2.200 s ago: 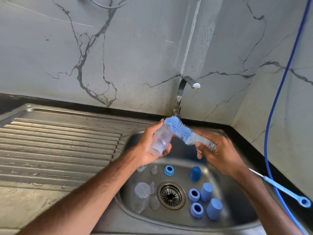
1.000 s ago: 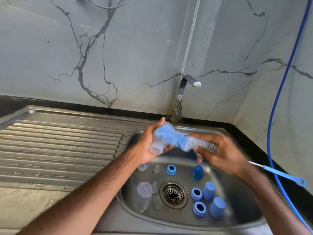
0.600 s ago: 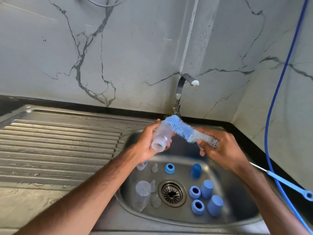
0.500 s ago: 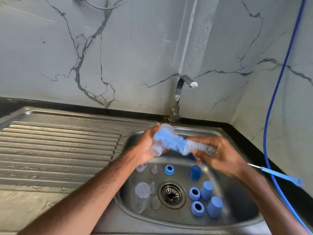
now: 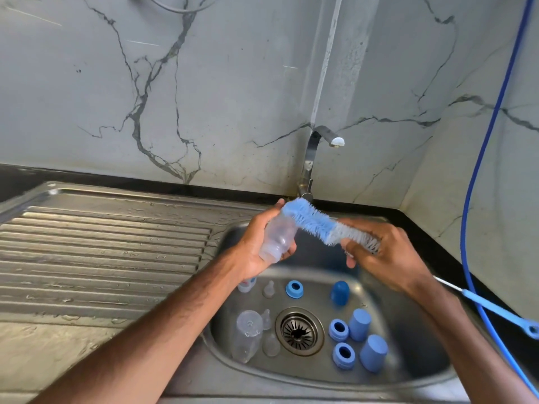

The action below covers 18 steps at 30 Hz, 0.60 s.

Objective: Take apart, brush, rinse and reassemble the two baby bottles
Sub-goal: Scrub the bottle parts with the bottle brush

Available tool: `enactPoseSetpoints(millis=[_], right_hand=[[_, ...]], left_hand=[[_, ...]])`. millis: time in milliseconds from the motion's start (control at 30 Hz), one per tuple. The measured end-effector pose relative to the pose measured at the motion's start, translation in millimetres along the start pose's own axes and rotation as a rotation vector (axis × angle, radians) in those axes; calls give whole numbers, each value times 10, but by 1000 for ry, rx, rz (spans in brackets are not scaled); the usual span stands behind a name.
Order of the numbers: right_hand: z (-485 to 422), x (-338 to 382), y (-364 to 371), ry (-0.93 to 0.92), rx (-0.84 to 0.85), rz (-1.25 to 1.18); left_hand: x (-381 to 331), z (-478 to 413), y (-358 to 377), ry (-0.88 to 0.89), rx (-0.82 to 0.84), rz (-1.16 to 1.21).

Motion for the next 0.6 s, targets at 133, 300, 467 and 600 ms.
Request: enactPoseSetpoints(millis=[133, 300, 467, 600], right_hand=[[83, 59, 199, -15, 226, -74], [20, -2, 63, -11, 64, 2], [109, 100, 274, -28, 276, -70], [23, 38, 100, -2, 105, -25]], left_hand=[[64, -7, -40, -25, -18, 7], [57, -17, -81, -32, -53, -23], [75, -13, -28, -49, 15, -29], [24, -23, -16, -16, 34, -25]])
Point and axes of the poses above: each hand's wrist, its own z-axis away from the middle knuckle, its own y-axis out of the palm, x = y × z, the point moved 9 cm from there along -z, towards the middle knuckle, and after that the axes turned 13 degrees about -z, right-handed, at the moved point
